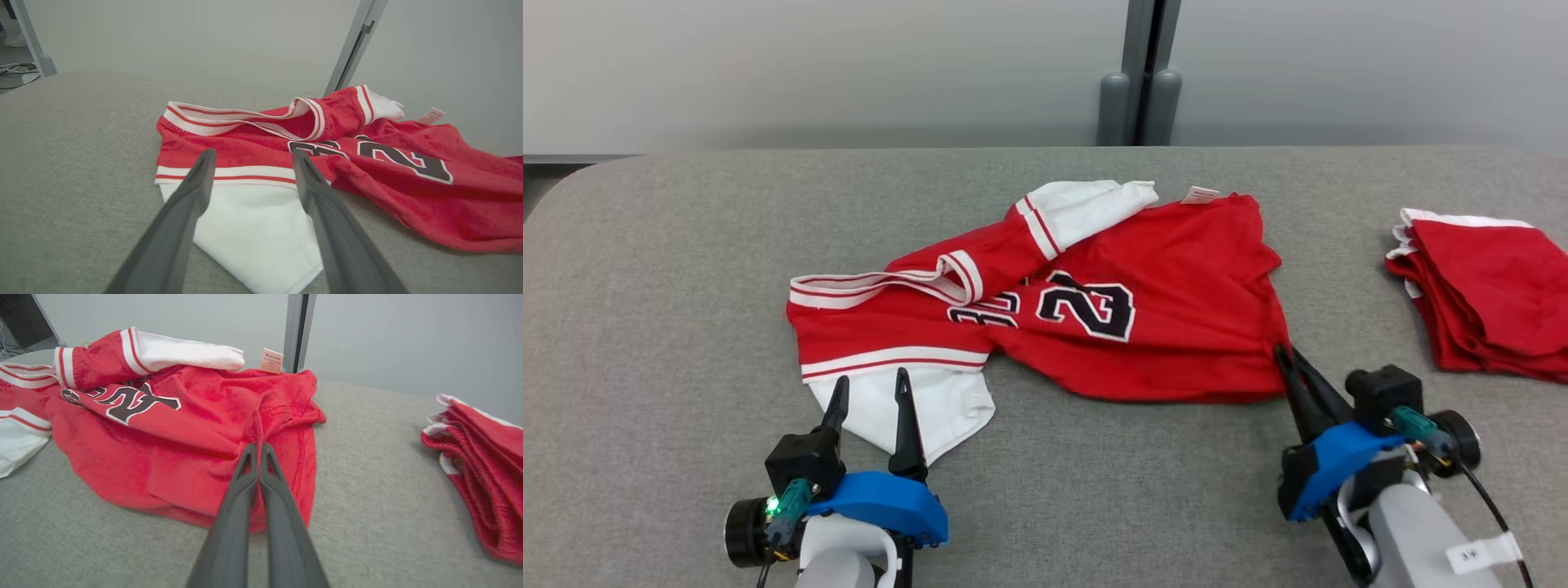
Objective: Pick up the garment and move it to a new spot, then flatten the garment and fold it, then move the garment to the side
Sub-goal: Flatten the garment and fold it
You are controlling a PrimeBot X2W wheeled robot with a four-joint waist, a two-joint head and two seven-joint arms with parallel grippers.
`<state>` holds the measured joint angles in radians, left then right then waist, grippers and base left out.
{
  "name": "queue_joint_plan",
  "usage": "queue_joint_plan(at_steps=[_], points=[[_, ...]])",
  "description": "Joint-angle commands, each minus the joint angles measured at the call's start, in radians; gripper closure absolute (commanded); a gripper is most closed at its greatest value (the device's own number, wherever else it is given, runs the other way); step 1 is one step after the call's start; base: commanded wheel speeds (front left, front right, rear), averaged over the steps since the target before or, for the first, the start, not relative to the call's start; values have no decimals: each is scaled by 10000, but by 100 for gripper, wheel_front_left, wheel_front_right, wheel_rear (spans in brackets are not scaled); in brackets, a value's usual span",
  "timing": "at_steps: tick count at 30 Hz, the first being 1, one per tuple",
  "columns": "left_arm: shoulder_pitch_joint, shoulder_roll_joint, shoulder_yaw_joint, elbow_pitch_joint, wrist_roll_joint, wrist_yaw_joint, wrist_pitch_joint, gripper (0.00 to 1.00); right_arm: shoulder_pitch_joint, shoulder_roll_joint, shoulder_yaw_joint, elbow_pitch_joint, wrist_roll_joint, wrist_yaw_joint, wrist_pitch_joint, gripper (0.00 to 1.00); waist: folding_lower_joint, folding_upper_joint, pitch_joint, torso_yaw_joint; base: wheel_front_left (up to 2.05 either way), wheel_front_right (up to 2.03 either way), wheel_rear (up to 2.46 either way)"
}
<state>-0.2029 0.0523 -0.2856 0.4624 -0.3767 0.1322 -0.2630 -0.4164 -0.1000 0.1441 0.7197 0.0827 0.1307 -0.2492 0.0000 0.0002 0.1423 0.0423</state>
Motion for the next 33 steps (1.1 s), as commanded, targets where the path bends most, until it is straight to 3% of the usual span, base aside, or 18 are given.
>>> queue_joint_plan(at_steps=[1,8,9,10,11,12,23,33], points=[[51,-18,23,-23,66,7,-23,0,513,-55,-353,-318,48,2,-53,100,0,-2,-57,-166,0,0,0],[74,-6,138,25,91,-38,-24,0,1963,180,-1654,-1595,30,2,316,100,0,-2,40,-509,0,0,0],[62,-6,158,38,98,-55,-23,0,2091,224,-1802,-1709,28,2,371,80,0,-2,44,-528,0,0,0],[51,-6,182,47,98,-65,-23,0,2215,263,-1956,-1818,9,2,390,33,0,-2,45,-546,0,0,0],[51,-6,182,47,98,-65,-23,0,2215,263,-1956,-1818,9,2,390,33,0,-2,45,-546,0,0,0],[38,-6,207,59,95,-69,-24,0,2295,304,-2119,-1897,-11,2,402,0,0,-2,48,-562,0,0,0],[116,9,496,136,27,-109,-23,0,2656,488,-3839,-2957,-265,2,233,0,0,-2,-226,-472,0,0,0],[-563,356,564,1347,-26,-189,579,0,2744,485,-2886,-3949,222,2,450,0,0,-2,-321,-541,0,0,0]])
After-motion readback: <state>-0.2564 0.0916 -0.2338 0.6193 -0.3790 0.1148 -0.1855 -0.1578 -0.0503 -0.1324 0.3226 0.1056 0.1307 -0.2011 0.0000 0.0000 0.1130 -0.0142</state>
